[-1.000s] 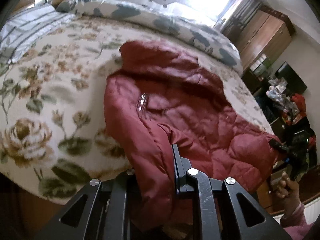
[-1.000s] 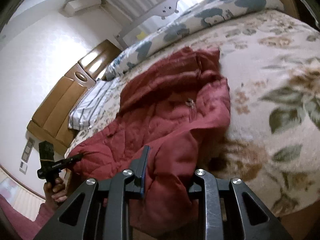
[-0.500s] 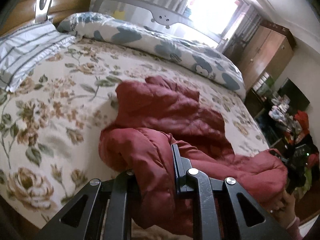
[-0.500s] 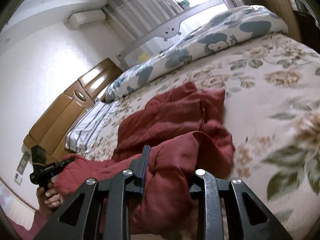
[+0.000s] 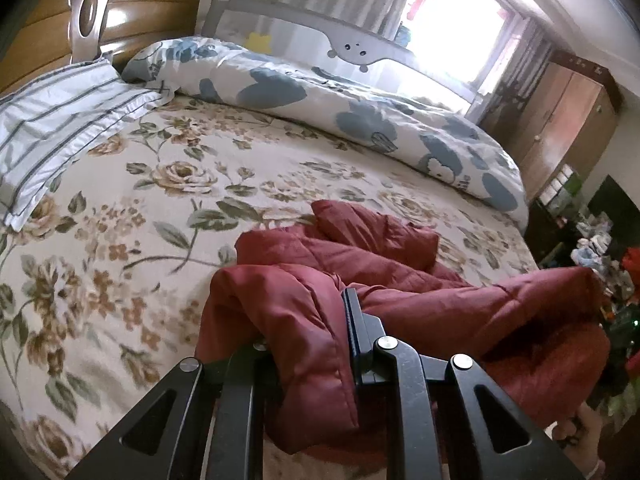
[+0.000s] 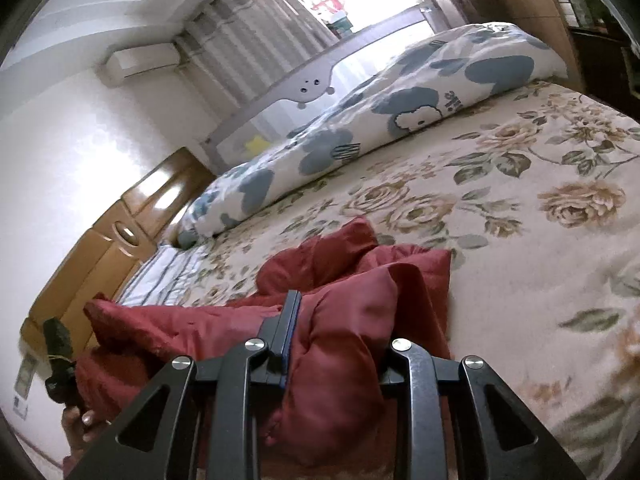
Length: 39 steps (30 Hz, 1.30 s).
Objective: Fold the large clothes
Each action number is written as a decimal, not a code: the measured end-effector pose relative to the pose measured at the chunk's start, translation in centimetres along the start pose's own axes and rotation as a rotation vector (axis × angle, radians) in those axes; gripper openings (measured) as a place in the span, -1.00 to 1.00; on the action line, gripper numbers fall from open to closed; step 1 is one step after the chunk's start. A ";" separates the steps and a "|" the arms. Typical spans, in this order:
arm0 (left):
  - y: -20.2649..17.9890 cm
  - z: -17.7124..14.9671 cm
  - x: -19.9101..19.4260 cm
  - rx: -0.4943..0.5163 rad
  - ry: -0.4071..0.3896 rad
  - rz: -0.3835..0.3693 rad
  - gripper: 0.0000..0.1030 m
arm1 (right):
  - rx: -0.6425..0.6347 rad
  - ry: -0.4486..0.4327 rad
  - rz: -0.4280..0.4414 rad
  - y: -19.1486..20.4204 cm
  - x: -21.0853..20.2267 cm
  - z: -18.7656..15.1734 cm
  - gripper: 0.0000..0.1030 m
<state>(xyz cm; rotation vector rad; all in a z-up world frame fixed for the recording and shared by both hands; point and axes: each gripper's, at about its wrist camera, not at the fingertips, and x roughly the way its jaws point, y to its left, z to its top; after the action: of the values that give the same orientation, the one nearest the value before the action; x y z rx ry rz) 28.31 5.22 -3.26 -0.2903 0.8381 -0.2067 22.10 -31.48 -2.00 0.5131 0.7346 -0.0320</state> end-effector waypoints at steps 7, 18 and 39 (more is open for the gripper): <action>0.1 2.3 5.1 -0.014 0.023 0.032 -0.67 | 0.024 0.012 -0.054 -1.4 3.3 0.9 -0.48; 0.5 4.1 11.3 -0.021 0.060 0.063 -0.66 | 0.016 0.036 -0.105 -2.7 6.8 1.2 -0.47; 3.1 7.4 25.7 -0.103 0.152 0.142 -0.55 | 0.098 0.105 -0.169 -6.9 17.1 3.1 -0.42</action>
<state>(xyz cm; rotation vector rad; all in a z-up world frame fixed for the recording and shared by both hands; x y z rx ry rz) 50.83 1.91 -17.56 -0.3128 1.0178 -0.0530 35.48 -36.42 -14.14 0.5485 0.8808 -0.2007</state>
